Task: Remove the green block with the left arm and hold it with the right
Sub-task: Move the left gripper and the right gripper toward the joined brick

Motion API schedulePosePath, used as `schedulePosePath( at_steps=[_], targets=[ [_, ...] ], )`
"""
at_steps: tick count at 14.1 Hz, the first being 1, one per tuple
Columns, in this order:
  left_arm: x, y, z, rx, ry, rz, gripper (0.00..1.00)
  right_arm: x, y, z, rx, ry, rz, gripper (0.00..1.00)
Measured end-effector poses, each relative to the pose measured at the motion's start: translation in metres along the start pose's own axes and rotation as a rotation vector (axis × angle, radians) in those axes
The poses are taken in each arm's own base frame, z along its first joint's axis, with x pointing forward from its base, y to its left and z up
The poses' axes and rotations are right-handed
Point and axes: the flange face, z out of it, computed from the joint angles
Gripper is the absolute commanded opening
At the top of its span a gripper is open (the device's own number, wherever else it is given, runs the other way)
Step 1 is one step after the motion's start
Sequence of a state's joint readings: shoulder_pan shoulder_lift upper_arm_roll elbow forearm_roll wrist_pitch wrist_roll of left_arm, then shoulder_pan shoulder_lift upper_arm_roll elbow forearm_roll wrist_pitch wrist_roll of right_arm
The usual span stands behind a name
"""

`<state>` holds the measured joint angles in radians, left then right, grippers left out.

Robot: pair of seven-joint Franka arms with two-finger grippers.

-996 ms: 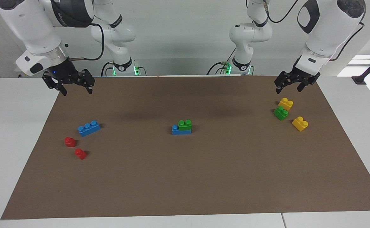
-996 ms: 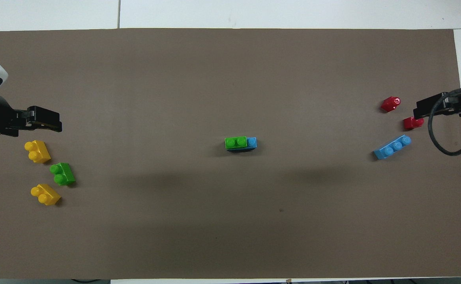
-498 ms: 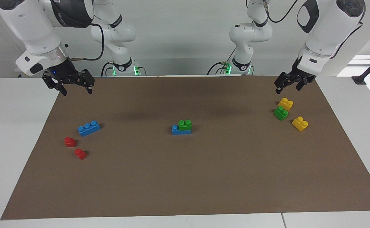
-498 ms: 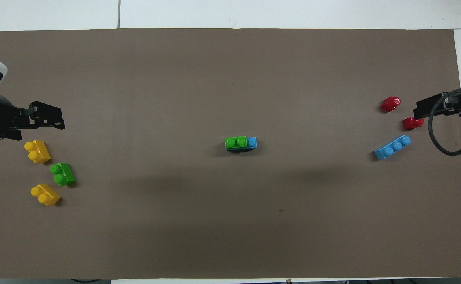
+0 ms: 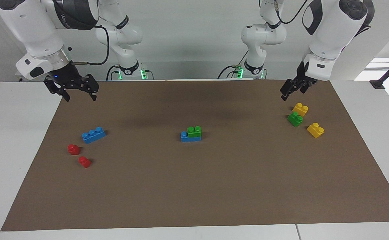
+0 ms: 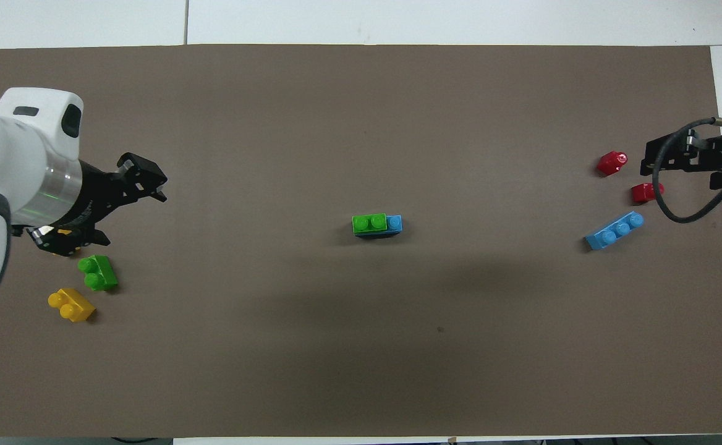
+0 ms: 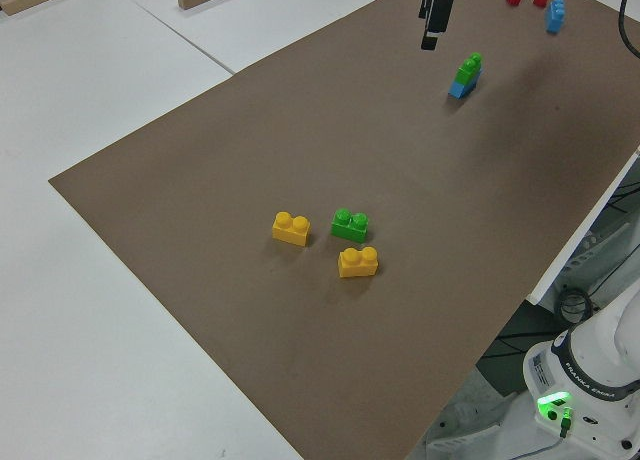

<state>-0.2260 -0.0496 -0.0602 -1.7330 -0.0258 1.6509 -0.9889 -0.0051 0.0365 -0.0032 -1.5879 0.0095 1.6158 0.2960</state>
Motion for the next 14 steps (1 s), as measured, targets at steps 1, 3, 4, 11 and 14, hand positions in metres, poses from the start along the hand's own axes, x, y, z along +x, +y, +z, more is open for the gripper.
schedulePosePath(
  at_steps=[1, 3, 4, 11, 14],
  targets=[
    [-0.014, 0.009, 0.001, -0.008, 0.006, -0.091, 1.00, -0.001, -0.003, 0.000, 0.005, -0.003, 0.067, 0.97],
    [-0.041, 0.026, 0.006, -0.026, 0.014, -0.248, 1.00, -0.004, -0.010, 0.003, 0.059, -0.035, 0.235, 0.97],
    [-0.053, 0.033, 0.009, -0.037, 0.017, -0.312, 1.00, -0.006, -0.015, 0.007, 0.100, -0.067, 0.333, 0.97],
    [-0.103, 0.057, 0.017, -0.071, 0.012, -0.541, 1.00, -0.016, -0.068, 0.034, 0.296, -0.308, 0.963, 0.97],
    [-0.123, 0.070, 0.022, -0.107, 0.004, -0.622, 1.00, -0.012, -0.084, 0.062, 0.366, -0.403, 1.086, 0.97]
  ],
)
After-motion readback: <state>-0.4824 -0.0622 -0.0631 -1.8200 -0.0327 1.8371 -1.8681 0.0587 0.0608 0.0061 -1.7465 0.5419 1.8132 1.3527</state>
